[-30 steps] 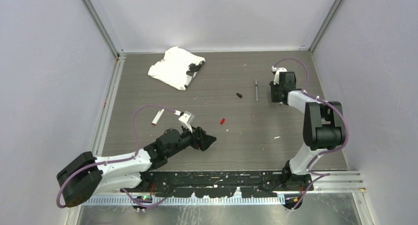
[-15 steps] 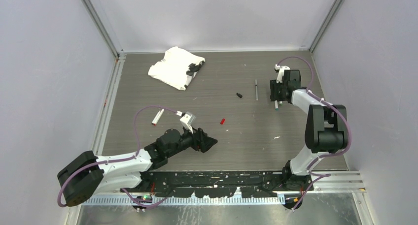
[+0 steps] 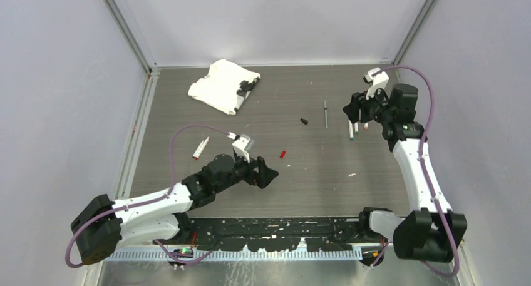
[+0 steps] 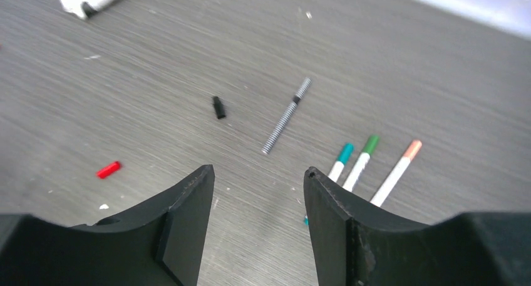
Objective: Insert the pens into the pen caps
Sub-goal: Place the pen at the center of the board.
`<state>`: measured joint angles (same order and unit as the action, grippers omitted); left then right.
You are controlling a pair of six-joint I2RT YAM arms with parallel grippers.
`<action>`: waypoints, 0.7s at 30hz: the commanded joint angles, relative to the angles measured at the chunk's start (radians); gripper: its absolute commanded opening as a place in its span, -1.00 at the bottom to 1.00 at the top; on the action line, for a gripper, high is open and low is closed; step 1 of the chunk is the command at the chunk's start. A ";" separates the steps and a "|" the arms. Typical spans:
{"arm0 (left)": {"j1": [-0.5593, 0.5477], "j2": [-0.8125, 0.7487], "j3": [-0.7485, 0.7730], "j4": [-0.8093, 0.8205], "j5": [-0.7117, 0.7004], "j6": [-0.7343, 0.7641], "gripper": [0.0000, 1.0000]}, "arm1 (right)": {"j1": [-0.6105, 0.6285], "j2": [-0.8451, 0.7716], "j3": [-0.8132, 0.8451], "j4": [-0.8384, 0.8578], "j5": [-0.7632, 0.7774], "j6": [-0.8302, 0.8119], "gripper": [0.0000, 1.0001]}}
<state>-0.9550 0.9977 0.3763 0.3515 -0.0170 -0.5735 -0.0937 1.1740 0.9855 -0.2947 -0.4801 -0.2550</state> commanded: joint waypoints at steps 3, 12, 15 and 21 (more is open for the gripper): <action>0.009 0.020 0.188 -0.370 -0.176 0.161 0.74 | -0.025 -0.165 -0.063 0.028 -0.293 0.024 0.28; 0.081 0.134 0.382 -0.668 -0.480 0.317 0.67 | -0.026 -0.185 -0.122 0.076 -0.595 0.108 0.33; 0.161 0.183 0.410 -0.706 -0.529 0.337 0.63 | -0.026 -0.159 -0.126 0.076 -0.609 0.112 0.33; 0.360 0.282 0.468 -0.759 -0.499 0.342 0.51 | -0.026 -0.147 -0.135 0.068 -0.603 0.100 0.33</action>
<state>-0.6994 1.2366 0.7830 -0.3363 -0.4831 -0.2607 -0.1154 1.0309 0.8528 -0.2604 -1.0431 -0.1577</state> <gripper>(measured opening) 0.797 0.664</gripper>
